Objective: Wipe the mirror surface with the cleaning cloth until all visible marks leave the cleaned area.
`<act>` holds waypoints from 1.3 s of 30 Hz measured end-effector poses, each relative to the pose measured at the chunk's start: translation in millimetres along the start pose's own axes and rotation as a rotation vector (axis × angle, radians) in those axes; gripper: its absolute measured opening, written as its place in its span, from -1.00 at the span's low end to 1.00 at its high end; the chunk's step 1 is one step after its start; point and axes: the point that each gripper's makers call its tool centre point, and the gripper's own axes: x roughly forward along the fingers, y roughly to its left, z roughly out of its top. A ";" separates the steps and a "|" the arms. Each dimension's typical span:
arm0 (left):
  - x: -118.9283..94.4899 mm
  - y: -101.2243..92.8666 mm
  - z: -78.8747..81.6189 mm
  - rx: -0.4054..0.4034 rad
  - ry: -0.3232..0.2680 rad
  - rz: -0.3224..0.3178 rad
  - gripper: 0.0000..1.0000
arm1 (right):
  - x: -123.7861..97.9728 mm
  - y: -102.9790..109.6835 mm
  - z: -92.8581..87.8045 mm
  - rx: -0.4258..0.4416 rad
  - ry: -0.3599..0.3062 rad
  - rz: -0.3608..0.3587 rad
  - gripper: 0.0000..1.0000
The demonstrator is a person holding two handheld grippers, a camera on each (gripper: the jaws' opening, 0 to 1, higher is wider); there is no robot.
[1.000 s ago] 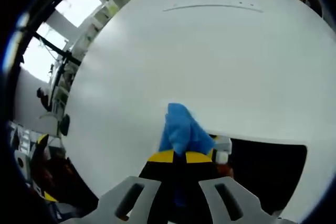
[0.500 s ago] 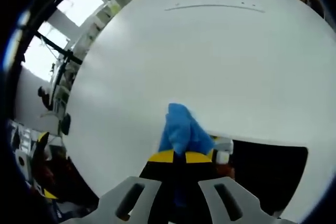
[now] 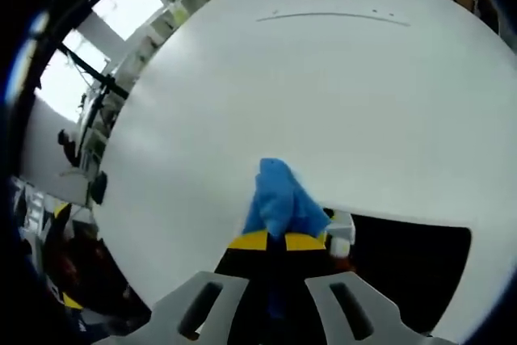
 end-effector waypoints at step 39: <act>0.4 11.9 -2.7 0.032 0.046 -0.019 0.99 | -15.6 -33.6 -8.5 0.063 0.037 -0.034 -1.00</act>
